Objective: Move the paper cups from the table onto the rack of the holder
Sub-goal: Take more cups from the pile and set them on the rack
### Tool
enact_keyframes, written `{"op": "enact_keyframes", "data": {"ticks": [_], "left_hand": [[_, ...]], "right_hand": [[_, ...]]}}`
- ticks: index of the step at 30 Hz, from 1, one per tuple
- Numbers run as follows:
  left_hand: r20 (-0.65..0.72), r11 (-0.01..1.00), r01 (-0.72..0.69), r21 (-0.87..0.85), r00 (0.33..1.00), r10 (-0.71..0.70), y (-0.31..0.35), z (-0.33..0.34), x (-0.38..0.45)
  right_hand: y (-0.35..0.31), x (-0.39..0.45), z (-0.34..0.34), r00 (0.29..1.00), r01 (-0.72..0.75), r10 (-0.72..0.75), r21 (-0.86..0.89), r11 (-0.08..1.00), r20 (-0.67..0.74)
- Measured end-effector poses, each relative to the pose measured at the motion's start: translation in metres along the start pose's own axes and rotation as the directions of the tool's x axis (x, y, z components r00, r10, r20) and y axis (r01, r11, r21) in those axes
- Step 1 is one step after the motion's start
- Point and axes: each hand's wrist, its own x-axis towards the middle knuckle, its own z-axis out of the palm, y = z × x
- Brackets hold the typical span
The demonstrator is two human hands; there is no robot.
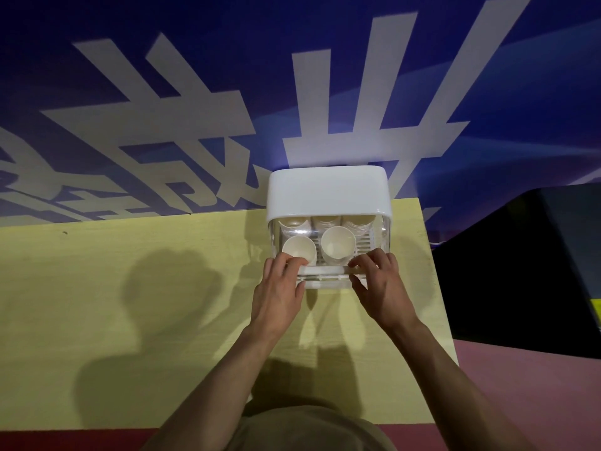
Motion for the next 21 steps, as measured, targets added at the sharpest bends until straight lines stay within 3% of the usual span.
{"op": "enact_keyframes", "data": {"ticks": [9, 21], "left_hand": [[-0.070, 0.990, 0.019, 0.140, 0.998, -0.009, -0.005, 0.004, 0.017], [-0.065, 0.986, 0.068, 0.152, 0.996, -0.059, -0.006, 0.013, 0.011]], "right_hand": [[-0.003, 0.004, -0.004, 1.000, 0.008, -0.008, 0.013, 1.000, -0.019], [0.004, -0.002, 0.008, 1.000, 0.016, -0.015, 0.016, 1.000, -0.027]]}}
